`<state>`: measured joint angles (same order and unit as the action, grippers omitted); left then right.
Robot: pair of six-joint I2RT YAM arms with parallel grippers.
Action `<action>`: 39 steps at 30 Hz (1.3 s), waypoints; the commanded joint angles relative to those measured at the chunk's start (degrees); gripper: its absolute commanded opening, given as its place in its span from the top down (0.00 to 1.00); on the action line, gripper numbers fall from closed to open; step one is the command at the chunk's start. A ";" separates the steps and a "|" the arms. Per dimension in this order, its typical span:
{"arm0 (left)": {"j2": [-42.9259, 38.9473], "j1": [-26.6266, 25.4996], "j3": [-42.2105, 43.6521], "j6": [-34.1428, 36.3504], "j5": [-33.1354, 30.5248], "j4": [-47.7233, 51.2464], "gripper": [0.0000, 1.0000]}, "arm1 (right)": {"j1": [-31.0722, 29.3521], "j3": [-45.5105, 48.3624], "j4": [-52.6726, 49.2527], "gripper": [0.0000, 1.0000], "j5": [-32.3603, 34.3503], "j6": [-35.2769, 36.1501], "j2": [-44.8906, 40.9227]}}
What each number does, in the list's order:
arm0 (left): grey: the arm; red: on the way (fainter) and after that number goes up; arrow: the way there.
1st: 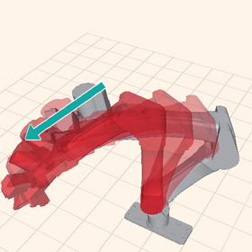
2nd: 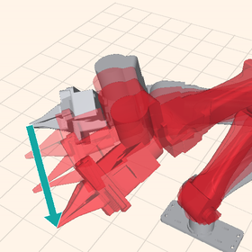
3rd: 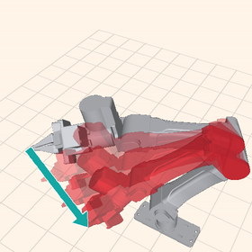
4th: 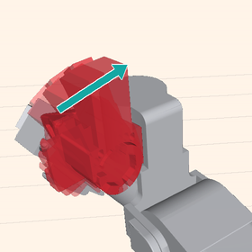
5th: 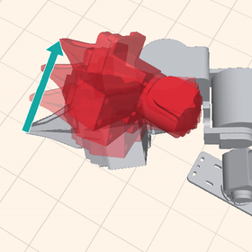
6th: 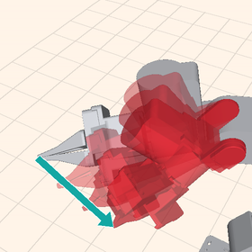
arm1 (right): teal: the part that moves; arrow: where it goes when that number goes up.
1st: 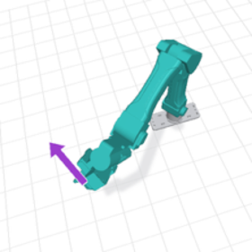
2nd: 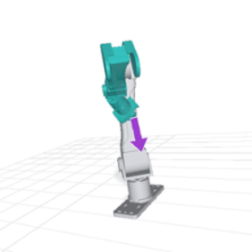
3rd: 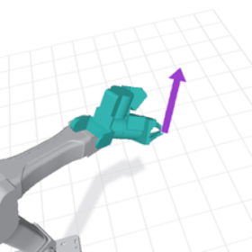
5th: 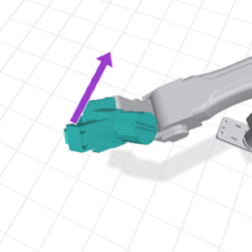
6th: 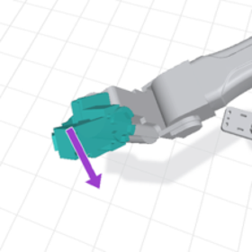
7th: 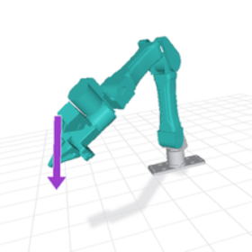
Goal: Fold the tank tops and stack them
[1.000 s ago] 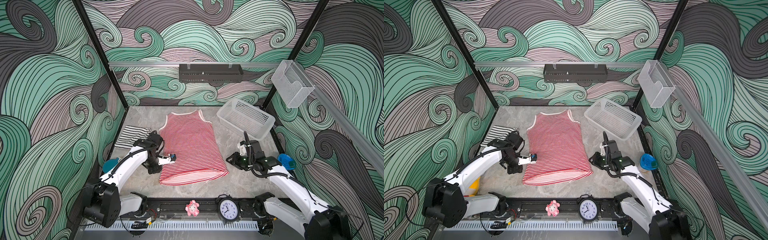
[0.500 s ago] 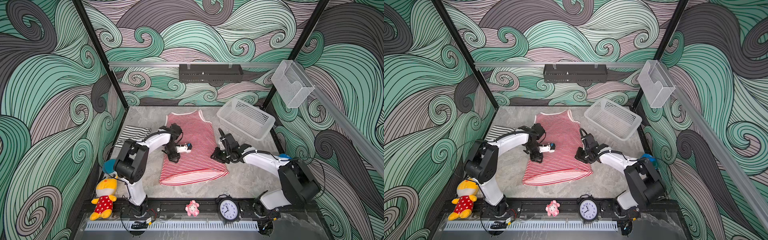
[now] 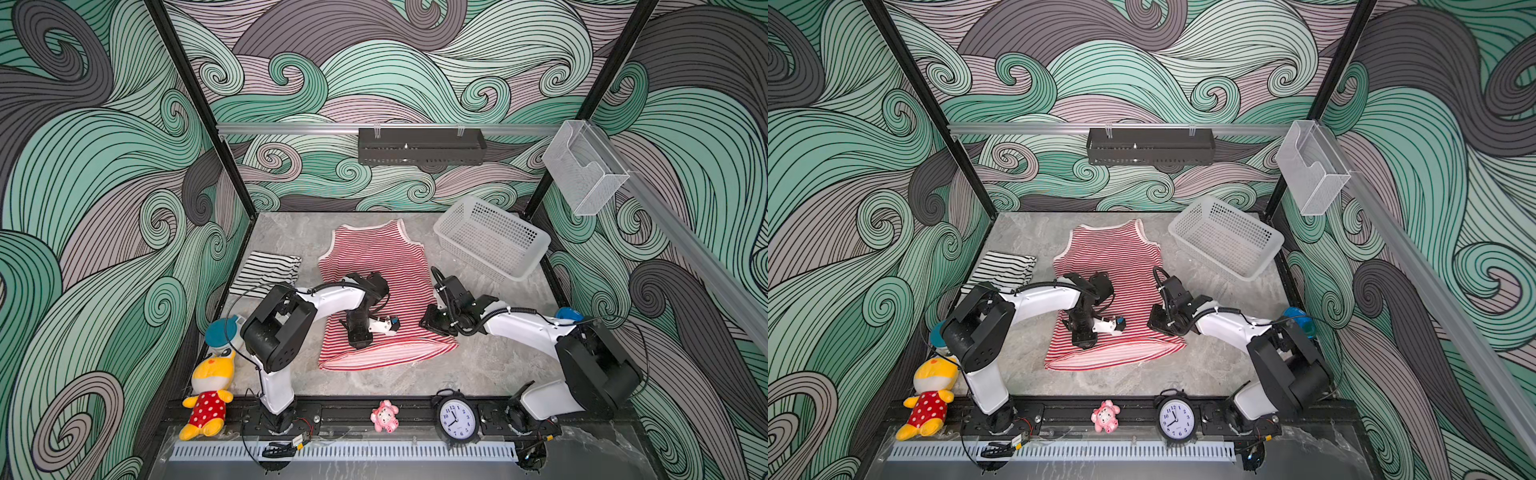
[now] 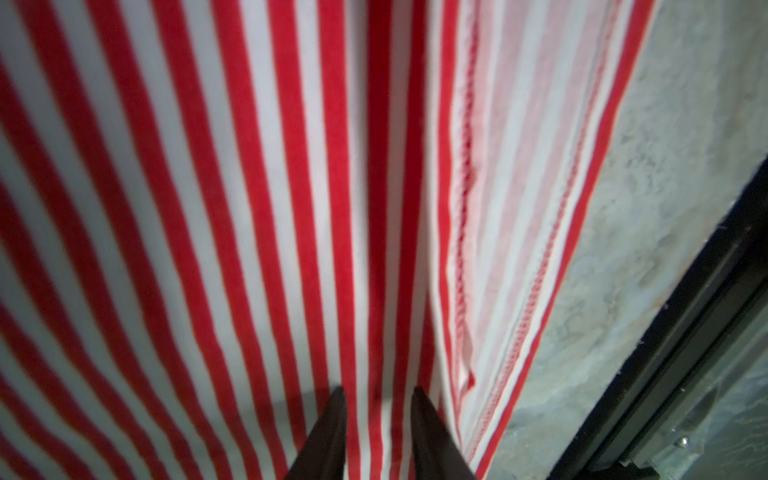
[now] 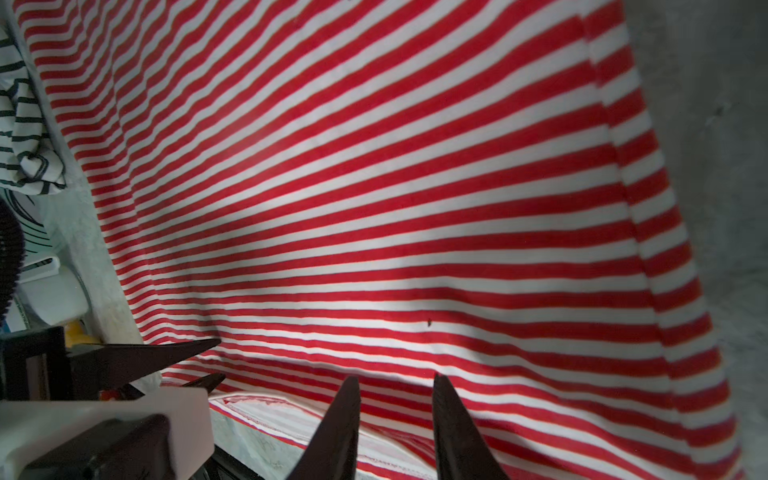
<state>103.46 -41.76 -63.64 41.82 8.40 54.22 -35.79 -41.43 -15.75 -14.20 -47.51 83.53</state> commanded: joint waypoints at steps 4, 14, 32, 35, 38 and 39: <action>-5.37 -5.84 0.60 -0.45 6.31 6.25 0.69 | -0.16 1.86 -1.68 0.68 2.85 -2.20 -3.76; -5.57 -5.26 3.62 1.33 1.86 5.97 0.71 | -0.96 5.20 -0.03 0.68 3.04 -5.73 -5.39; -3.03 4.12 -2.56 -1.68 6.77 4.08 0.71 | -6.57 10.61 -4.23 0.70 7.35 -6.08 -8.50; -3.54 2.27 1.49 -1.48 4.64 2.79 0.71 | -6.48 11.21 -4.55 0.70 8.63 -6.84 -9.11; -2.74 0.23 3.83 -1.39 2.82 3.01 0.71 | -6.23 11.37 -5.50 0.69 9.14 -7.87 -10.58; -2.55 -0.56 4.30 -1.44 2.59 3.32 0.71 | -6.22 11.26 -5.10 0.69 9.14 -8.18 -11.07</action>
<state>100.36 -40.69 -59.90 40.47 12.78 56.60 -42.04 -30.81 -18.98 -7.49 -53.63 73.91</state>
